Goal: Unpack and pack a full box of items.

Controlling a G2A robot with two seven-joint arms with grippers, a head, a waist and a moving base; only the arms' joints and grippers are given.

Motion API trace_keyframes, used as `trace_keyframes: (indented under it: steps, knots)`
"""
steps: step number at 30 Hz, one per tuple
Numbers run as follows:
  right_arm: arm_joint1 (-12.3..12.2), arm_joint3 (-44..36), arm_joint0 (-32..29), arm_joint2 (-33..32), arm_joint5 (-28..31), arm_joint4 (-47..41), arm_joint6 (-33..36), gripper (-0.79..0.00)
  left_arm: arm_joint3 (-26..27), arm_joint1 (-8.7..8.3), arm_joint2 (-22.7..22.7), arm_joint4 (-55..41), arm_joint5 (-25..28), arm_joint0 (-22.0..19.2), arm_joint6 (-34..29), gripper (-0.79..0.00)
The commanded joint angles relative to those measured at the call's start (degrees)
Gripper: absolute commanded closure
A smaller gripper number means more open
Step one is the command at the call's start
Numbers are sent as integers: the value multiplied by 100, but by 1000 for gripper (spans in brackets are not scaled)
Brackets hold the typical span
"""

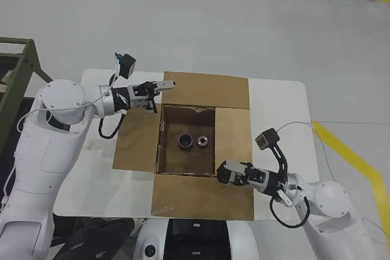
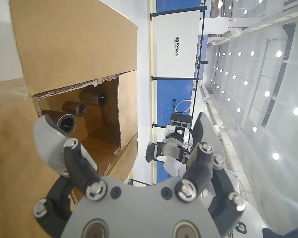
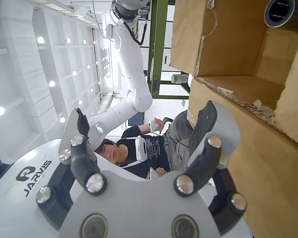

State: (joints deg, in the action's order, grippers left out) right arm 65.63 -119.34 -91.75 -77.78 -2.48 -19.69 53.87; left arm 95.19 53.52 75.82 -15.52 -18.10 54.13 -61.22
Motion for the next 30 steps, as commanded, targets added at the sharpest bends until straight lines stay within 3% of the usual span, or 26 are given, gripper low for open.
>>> trace_keyframes:
  steps: [1,10,18,30]
  knots:
    - [0,0,0,0,0,0,0,-785,0,0,0,0,0,0,0,-785]
    - [0,-63,-21,56,-13,22,-129,-785,-7,25,-110,-22,-83,67,275,-785]
    - [-29,-190,-173,315,-4,42,-5,-785,-135,218,-981,-207,-314,-434,598,-785]
    - [-89,-366,-366,453,121,112,19,-785,-573,651,-2316,-473,-546,-1305,1224,-785]
